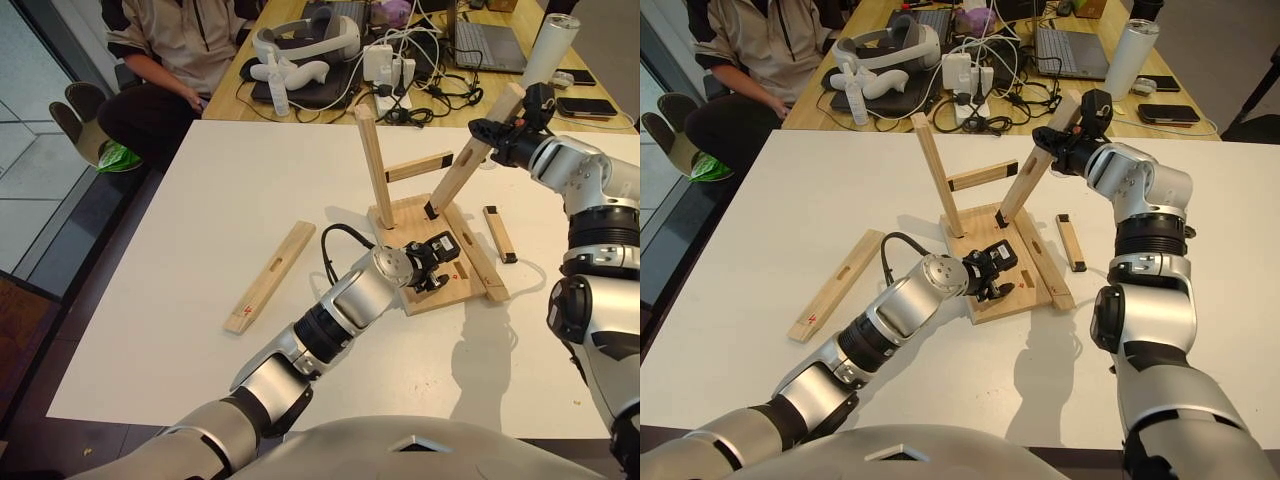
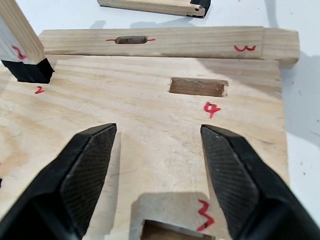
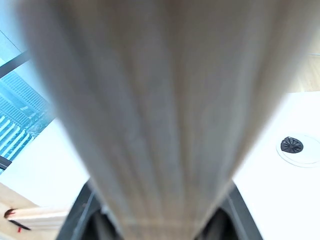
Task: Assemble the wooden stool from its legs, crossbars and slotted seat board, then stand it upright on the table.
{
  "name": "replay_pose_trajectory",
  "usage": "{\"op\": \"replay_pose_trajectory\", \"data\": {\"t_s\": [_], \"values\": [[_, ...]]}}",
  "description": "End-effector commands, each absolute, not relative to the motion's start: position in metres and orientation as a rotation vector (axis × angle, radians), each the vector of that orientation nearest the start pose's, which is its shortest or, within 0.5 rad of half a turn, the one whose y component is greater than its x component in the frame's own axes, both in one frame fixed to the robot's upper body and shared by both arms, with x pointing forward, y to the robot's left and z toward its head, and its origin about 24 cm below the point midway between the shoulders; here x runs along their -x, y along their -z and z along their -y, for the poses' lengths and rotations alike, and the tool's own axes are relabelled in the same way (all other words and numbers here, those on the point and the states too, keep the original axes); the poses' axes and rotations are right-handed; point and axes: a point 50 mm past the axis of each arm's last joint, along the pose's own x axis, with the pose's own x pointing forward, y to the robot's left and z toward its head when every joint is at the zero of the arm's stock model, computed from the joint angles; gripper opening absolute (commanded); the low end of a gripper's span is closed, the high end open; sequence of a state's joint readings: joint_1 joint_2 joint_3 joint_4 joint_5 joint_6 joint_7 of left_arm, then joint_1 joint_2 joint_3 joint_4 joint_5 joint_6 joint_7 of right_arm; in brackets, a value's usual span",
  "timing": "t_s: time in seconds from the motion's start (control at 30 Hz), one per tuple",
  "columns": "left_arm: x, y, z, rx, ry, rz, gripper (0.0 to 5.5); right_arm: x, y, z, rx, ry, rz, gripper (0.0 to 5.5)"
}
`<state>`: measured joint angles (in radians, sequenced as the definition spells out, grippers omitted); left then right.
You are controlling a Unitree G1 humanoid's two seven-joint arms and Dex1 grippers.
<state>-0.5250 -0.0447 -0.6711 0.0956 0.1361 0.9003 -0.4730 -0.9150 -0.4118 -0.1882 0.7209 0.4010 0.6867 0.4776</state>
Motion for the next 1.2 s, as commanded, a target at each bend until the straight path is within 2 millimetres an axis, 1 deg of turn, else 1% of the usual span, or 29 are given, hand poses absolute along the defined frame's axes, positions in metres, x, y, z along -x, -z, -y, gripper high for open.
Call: {"op": "replay_pose_trajectory", "data": {"t_s": [0.03, 0.2, 0.47, 0.6, 0.73, 1.03, 1.2], "values": [[-0.255, -0.047, 0.022, -0.544, 0.996, -0.595, 3.16, -0.386, -0.131, 0.199, -0.261, -0.387, -0.436, 0.99], [-0.253, -0.046, 0.022, -0.552, 1.006, -0.597, 3.16, -0.390, -0.132, 0.183, -0.248, -0.439, -0.429, 0.99], [-0.252, -0.046, 0.022, -0.559, 1.010, -0.596, 3.16, -0.393, -0.133, 0.172, -0.234, -0.469, -0.413, 0.99], [-0.252, -0.044, 0.022, -0.563, 1.010, -0.597, 3.16, -0.392, -0.131, 0.172, -0.235, -0.473, -0.416, 0.99], [-0.252, -0.044, 0.021, -0.568, 1.008, -0.597, 3.16, -0.391, -0.129, 0.176, -0.237, -0.460, -0.422, 0.99], [-0.252, -0.044, 0.025, -0.593, 1.003, -0.585, 3.16, -0.389, -0.129, 0.181, -0.234, -0.459, -0.424, 0.99], [-0.252, -0.043, 0.026, -0.601, 1.002, -0.584, 3.16, -0.389, -0.127, 0.174, -0.229, -0.472, -0.431, 0.99]]}}
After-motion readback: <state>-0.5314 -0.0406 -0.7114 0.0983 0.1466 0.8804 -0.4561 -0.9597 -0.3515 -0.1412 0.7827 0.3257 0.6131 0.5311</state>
